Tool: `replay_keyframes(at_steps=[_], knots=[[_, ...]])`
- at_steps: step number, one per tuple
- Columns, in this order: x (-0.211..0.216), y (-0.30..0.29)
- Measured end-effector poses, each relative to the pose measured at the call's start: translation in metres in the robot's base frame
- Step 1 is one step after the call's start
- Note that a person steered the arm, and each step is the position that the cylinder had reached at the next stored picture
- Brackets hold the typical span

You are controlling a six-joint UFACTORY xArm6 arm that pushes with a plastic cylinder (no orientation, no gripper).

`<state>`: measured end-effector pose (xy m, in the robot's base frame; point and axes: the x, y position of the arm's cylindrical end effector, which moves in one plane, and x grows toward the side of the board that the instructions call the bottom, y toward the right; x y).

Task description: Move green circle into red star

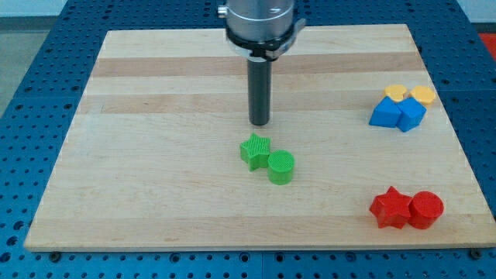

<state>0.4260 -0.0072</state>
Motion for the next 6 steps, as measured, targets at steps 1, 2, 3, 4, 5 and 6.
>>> replay_keyframes(at_steps=[1,2,3,4,5,6], knots=[[0.030,-0.001],[0.066,0.005],[0.089,0.016],[0.090,0.021],[0.090,0.021],[0.099,0.045]])
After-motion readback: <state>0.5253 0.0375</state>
